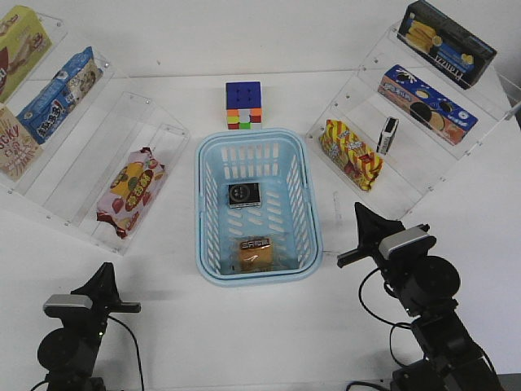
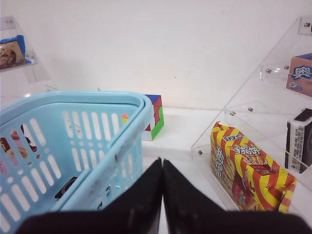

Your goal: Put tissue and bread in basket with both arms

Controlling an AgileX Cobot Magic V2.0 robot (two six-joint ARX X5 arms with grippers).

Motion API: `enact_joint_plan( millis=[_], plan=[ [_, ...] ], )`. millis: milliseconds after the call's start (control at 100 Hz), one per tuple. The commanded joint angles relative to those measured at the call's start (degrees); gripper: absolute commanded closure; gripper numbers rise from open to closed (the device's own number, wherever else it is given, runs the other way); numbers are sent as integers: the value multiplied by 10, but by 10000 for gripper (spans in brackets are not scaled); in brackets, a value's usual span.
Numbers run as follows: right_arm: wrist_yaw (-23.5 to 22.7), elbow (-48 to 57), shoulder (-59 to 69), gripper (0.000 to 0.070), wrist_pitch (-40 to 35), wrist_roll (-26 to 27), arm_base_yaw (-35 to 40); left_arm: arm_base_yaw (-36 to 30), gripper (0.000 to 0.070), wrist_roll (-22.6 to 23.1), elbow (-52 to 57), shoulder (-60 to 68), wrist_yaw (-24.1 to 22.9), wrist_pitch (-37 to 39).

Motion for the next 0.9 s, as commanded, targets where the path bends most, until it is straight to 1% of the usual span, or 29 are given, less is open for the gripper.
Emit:
enact_joint_plan(
  millis=[0,630,670,770,840,890],
  plan=[
    [0,7,1,700,6,6,3,0,699,3,-12,-1,2,7],
    [0,7,1,700,5,3,3,1,699,3,-12,-1,2,7],
    [3,7,1,700,5,-8,3,1,699,3,-12,-1,2,7],
    [6,-5,-6,700,0,-65,2,1,699,3,-12,-1,2,7],
    [16,-31,-39,700,8,-108,-7,1,699,3,-12,-1,2,7],
    [14,-56,-71,700,13,-125,-16,1,699,3,-12,-1,2,7]
  ],
)
